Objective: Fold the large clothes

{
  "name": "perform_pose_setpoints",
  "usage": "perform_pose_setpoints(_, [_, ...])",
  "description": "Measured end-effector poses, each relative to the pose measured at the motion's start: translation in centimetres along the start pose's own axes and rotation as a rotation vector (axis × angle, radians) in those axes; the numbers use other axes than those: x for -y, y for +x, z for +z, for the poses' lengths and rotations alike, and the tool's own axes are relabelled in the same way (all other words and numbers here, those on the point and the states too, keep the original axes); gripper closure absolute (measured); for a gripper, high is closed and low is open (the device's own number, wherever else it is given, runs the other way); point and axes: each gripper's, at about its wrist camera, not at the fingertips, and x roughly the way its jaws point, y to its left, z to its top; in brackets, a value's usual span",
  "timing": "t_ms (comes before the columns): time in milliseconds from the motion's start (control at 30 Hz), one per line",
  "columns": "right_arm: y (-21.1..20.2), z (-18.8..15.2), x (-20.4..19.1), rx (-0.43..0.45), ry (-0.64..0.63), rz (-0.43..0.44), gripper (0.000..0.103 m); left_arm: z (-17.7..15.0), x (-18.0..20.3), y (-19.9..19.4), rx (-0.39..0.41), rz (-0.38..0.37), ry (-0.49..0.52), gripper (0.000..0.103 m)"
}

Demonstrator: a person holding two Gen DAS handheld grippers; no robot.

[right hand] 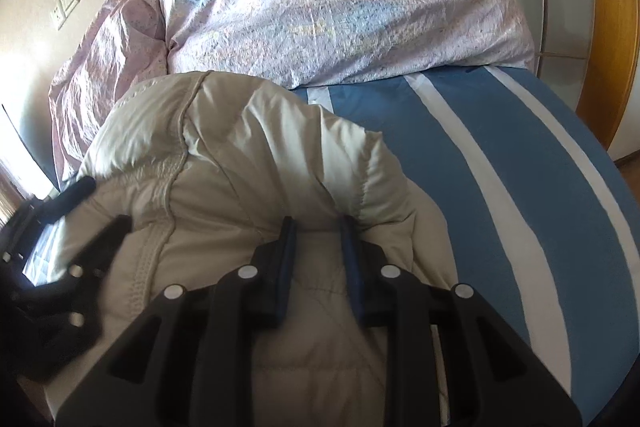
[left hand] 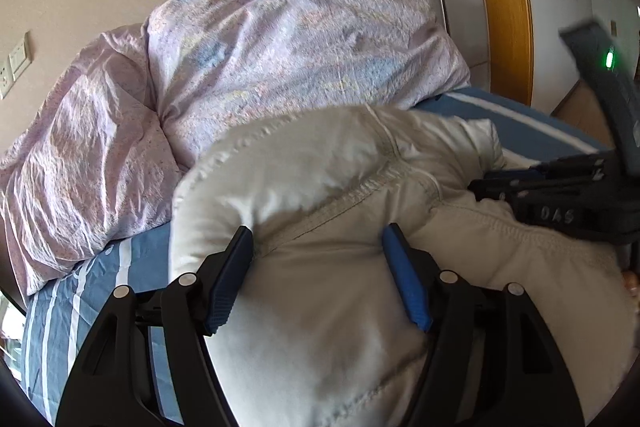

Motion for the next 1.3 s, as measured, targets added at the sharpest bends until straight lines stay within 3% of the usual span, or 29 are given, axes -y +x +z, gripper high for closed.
perform_pose_setpoints(100, [-0.1, -0.1, 0.2, 0.005, 0.016, 0.011, 0.078, 1.4, -3.6, -1.5, 0.012, -0.03, -0.135, 0.03])
perform_pose_setpoints(233, [-1.9, -0.4, 0.4, 0.028, 0.034, 0.014, 0.077, 2.2, -6.7, -2.0, -0.016, -0.063, -0.219, 0.03])
perform_pose_setpoints(367, [-5.1, -1.9, -0.1, 0.078, -0.002, 0.013, 0.072, 1.8, -6.3, -3.4, 0.006, -0.068, -0.163, 0.03])
perform_pose_setpoints(467, [-6.4, -3.3, 0.2, 0.076, 0.011, 0.029, 0.071, 1.5, -5.3, -2.9, -0.028, -0.086, -0.133, 0.03])
perform_pose_setpoints(533, [-6.1, -4.0, 0.3, 0.051, 0.007, 0.016, 0.071, 1.0, -4.2, -1.9, -0.061, -0.067, -0.096, 0.03])
perform_pose_setpoints(667, [-5.0, -4.6, 0.1, 0.026, -0.022, -0.003, 0.071, 0.4, -2.7, -1.3, -0.051, -0.019, -0.058, 0.028])
perform_pose_setpoints(967, [-3.9, -5.1, 0.2, 0.031, -0.03, -0.009, 0.07, -0.5, -1.5, 0.2, -0.063, 0.028, -0.048, 0.027])
perform_pose_setpoints(1067, [-5.1, -3.4, -0.2, 0.017, -0.01, -0.027, 0.071, -0.6, -1.5, 0.2, -0.066, 0.031, -0.04, 0.027])
perform_pose_setpoints(1167, [-6.0, -0.7, 0.0, 0.064, 0.051, 0.033, 0.071, -0.6, -1.5, 0.2, -0.071, 0.03, -0.038, 0.027])
perform_pose_setpoints(1300, [-3.0, 2.3, -0.2, 0.006, 0.097, 0.01, 0.068, -0.6, -1.6, 0.2, -0.072, 0.028, -0.04, 0.027])
